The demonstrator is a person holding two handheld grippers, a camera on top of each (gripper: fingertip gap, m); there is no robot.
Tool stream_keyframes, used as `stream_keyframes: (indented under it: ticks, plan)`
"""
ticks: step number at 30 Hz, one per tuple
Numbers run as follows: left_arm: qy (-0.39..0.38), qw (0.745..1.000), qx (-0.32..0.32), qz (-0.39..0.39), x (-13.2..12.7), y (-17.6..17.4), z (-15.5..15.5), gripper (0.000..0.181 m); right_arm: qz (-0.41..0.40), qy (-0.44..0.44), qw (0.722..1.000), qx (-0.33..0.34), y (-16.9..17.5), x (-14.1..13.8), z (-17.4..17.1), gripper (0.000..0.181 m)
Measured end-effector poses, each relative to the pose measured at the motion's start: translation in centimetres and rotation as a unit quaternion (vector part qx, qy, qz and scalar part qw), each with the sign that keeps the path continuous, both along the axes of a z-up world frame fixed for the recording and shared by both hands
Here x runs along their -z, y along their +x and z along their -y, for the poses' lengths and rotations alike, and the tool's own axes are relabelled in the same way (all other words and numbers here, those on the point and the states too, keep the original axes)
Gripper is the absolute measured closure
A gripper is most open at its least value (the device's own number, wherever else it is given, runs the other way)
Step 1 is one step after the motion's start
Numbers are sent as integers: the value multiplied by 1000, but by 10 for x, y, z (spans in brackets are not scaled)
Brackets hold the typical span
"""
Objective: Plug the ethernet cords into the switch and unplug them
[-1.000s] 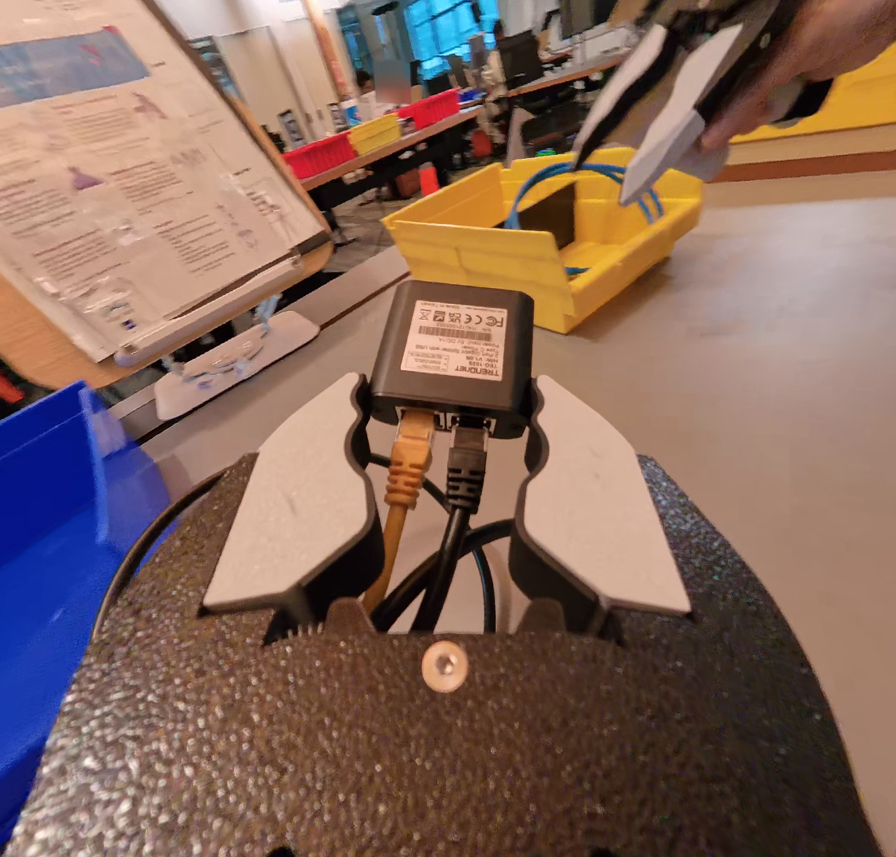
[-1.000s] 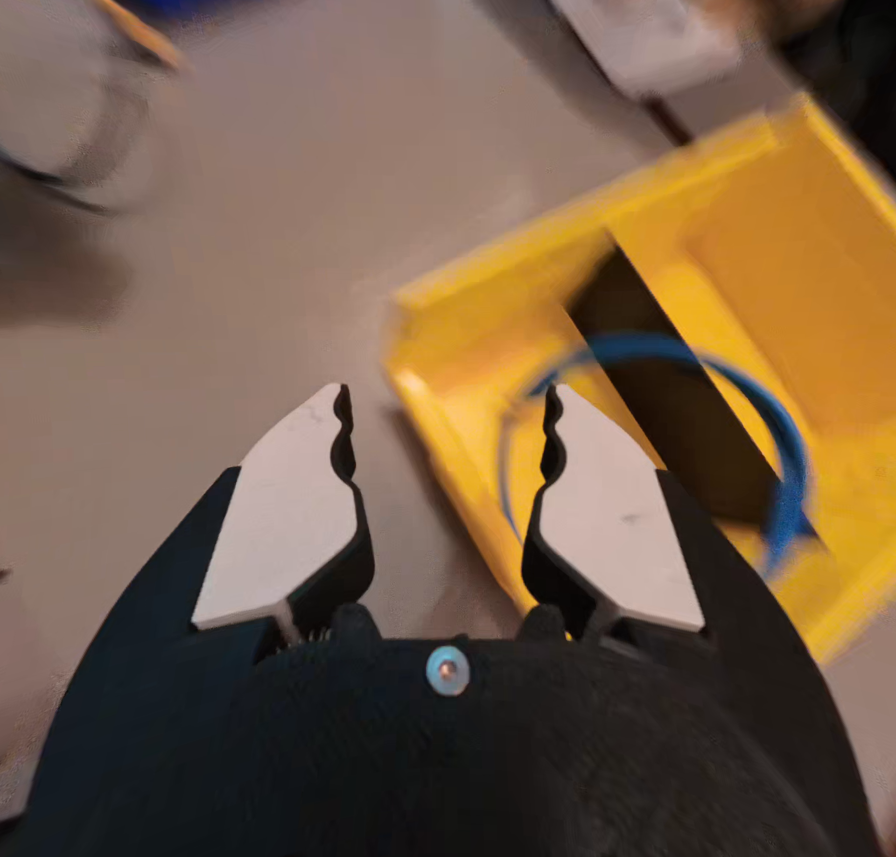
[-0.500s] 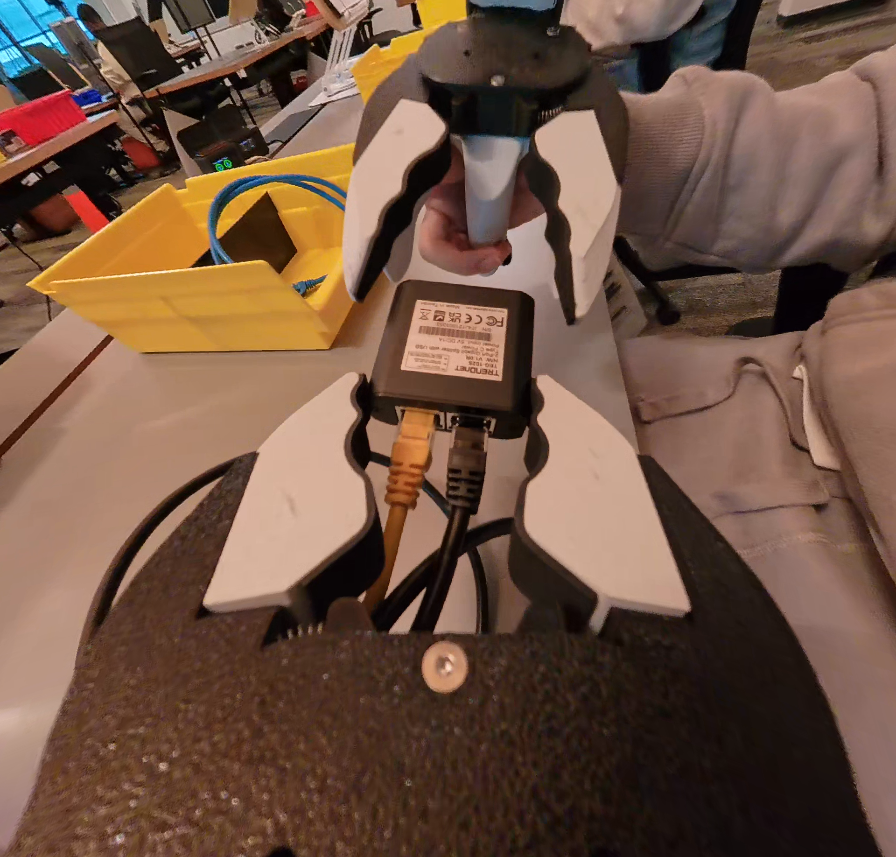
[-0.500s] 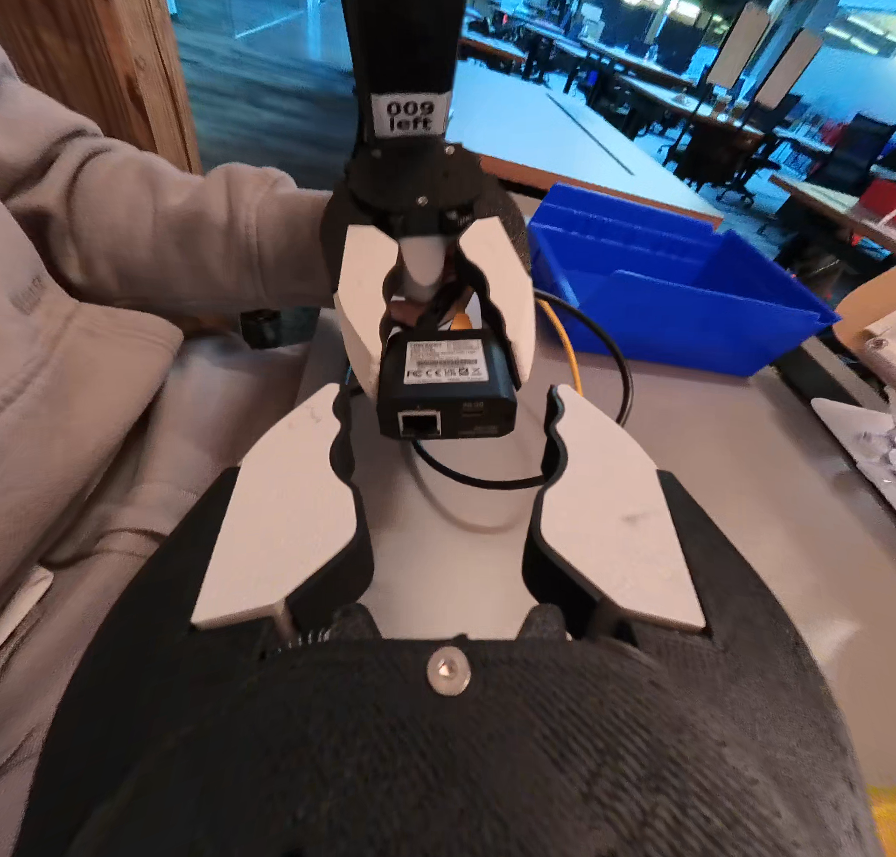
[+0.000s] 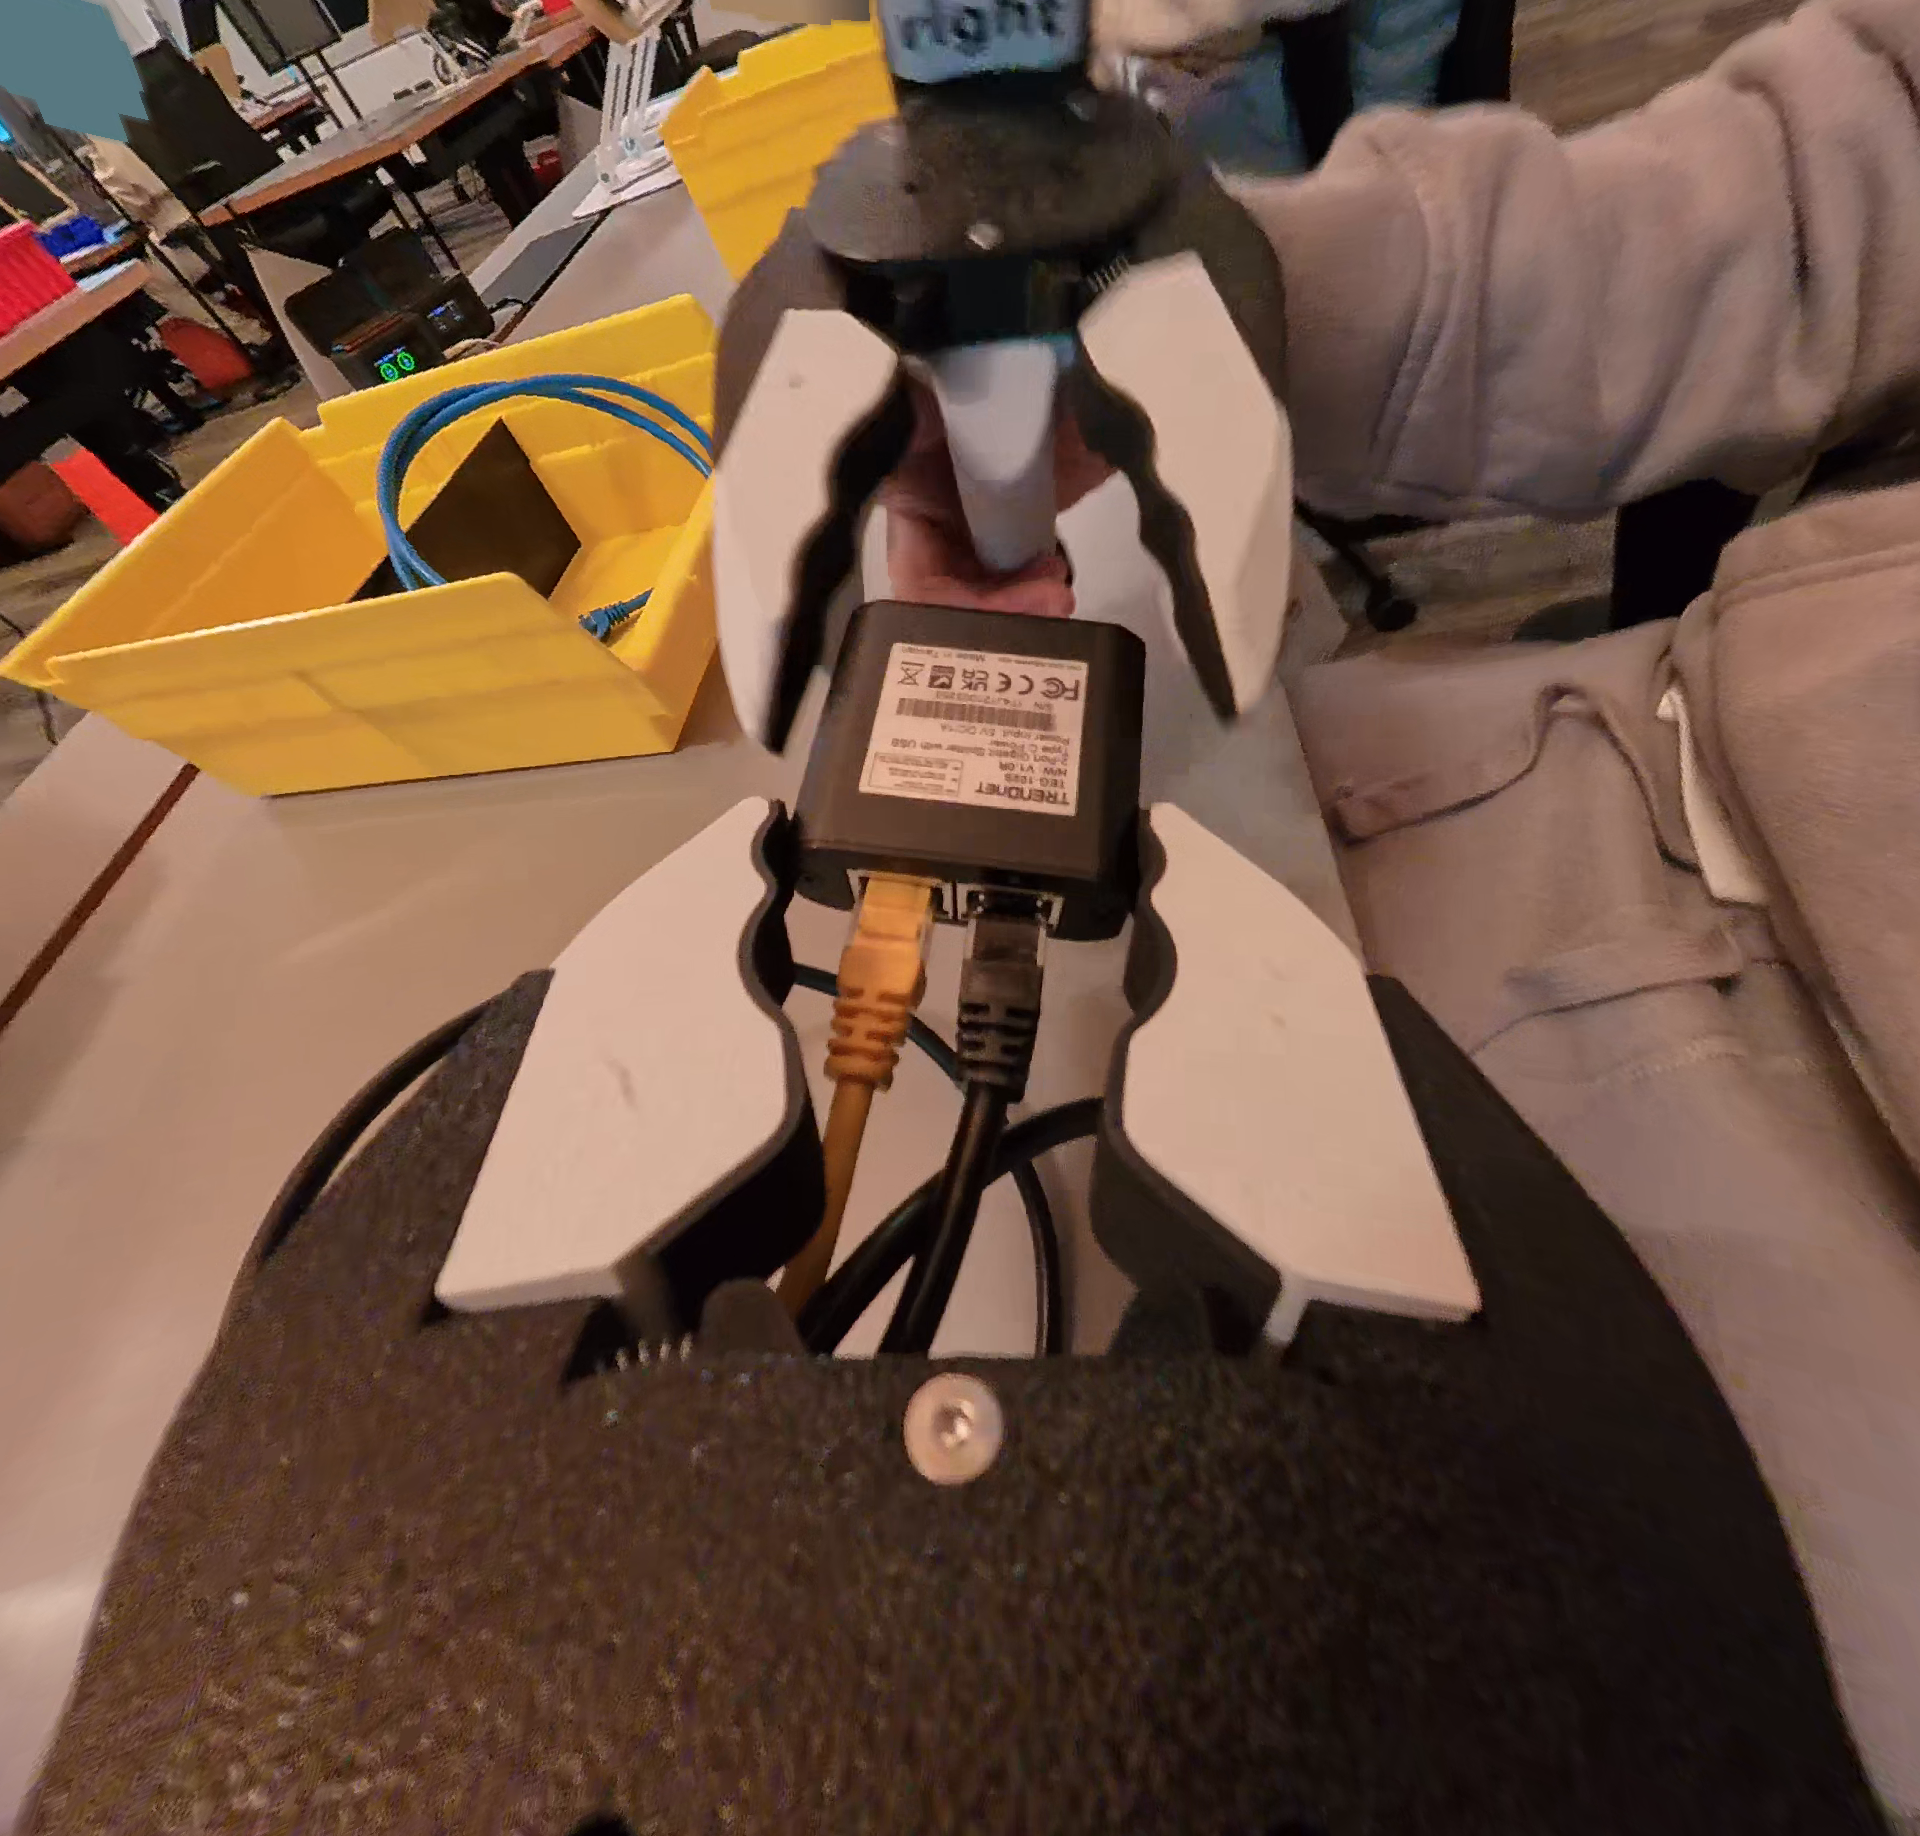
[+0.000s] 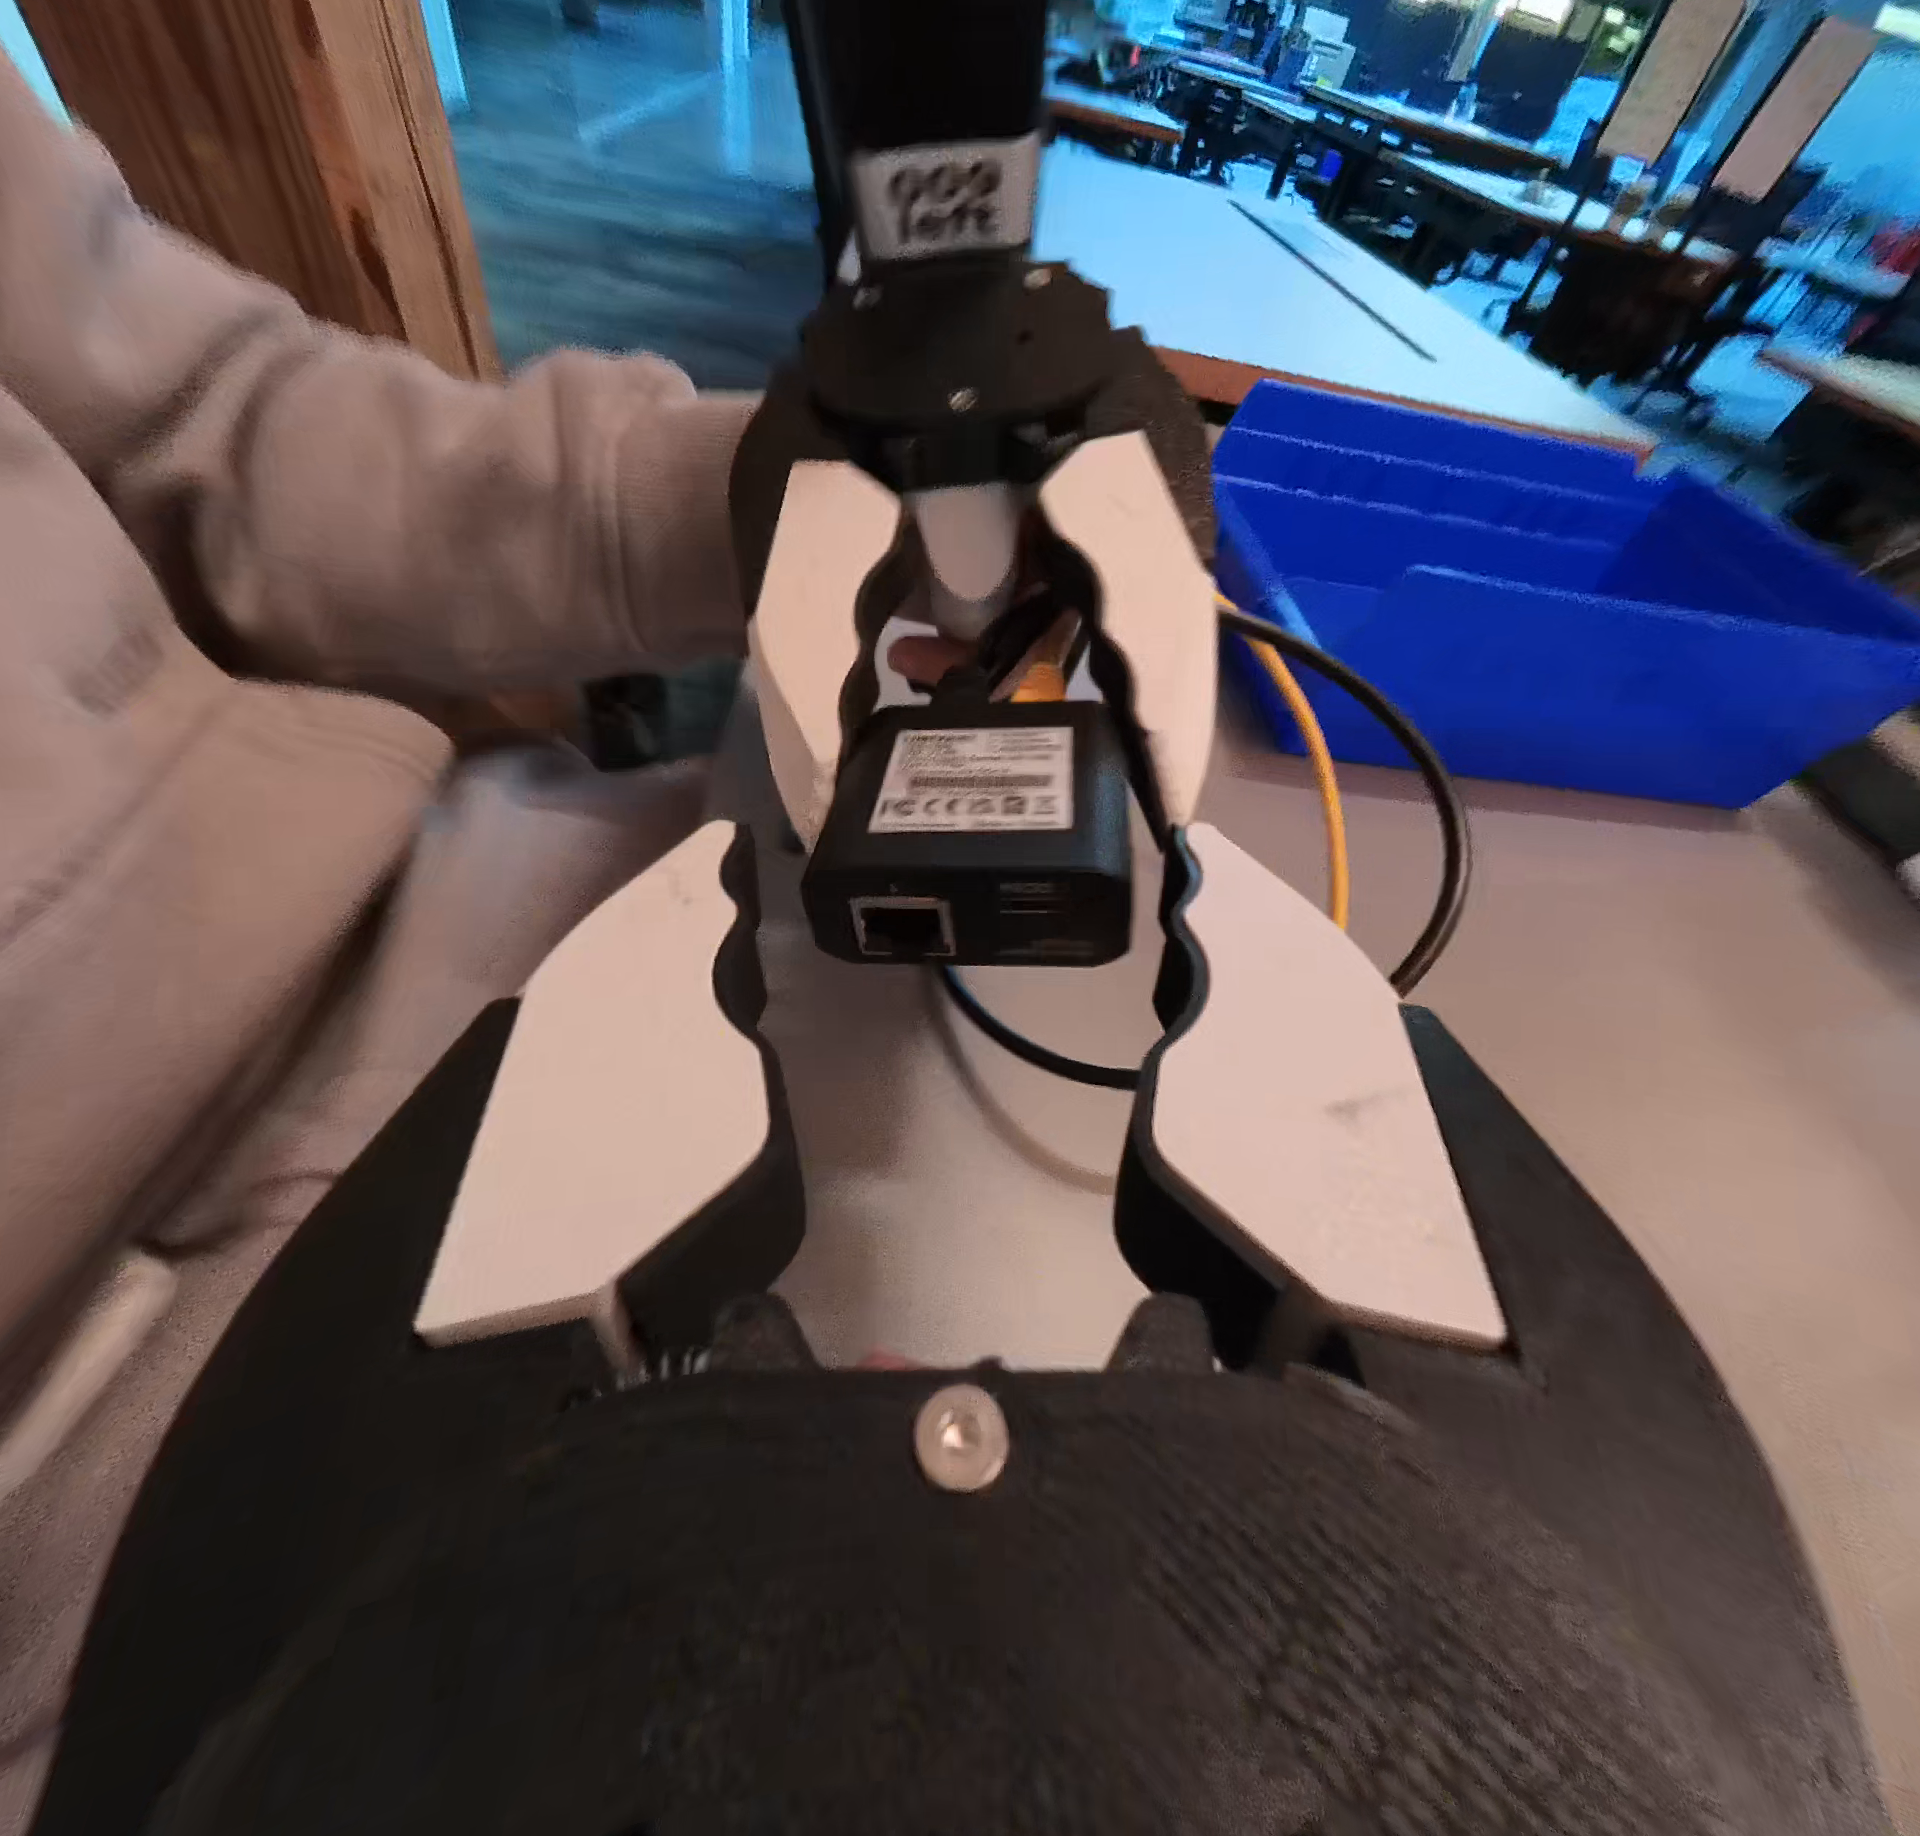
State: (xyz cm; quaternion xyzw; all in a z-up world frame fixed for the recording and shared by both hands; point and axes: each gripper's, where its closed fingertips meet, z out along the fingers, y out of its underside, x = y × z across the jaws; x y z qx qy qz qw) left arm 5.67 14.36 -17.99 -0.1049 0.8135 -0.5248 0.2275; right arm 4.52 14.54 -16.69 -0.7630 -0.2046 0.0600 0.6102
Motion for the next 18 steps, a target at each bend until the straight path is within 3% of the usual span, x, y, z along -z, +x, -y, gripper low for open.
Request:
stream_keyframes:
  ticks: [2,5,8,10,12,13,14,15,18]
  plan:
    - [37,999,-5,24,2,0,-4,120,-126,-24,992,18,10,-10,4,101]
    - [73,995,-8,63,4,1,-5,120,-321,-80,941,72,34,-5,2,98]
    - [100,990,-13,101,6,5,-4,120,-464,-75,881,48,38,-6,-2,119]
    - [113,987,-20,115,8,9,-4,120,-494,-98,864,18,26,0,-5,123]
    - [118,986,-16,115,11,9,-4,120,-485,-110,867,12,19,6,-10,125]
    - [116,986,-12,116,11,8,-3,120,-490,-97,866,9,20,3,-13,132]
    - [111,987,-8,118,11,7,-2,120,-497,-77,865,-2,20,-3,-14,155]
    - [105,988,-4,118,9,6,-1,120,-488,-68,870,-6,21,-3,-15,160]
    - [128,986,15,103,15,-1,-1,120,-465,-77,881,-26,14,4,-14,161]
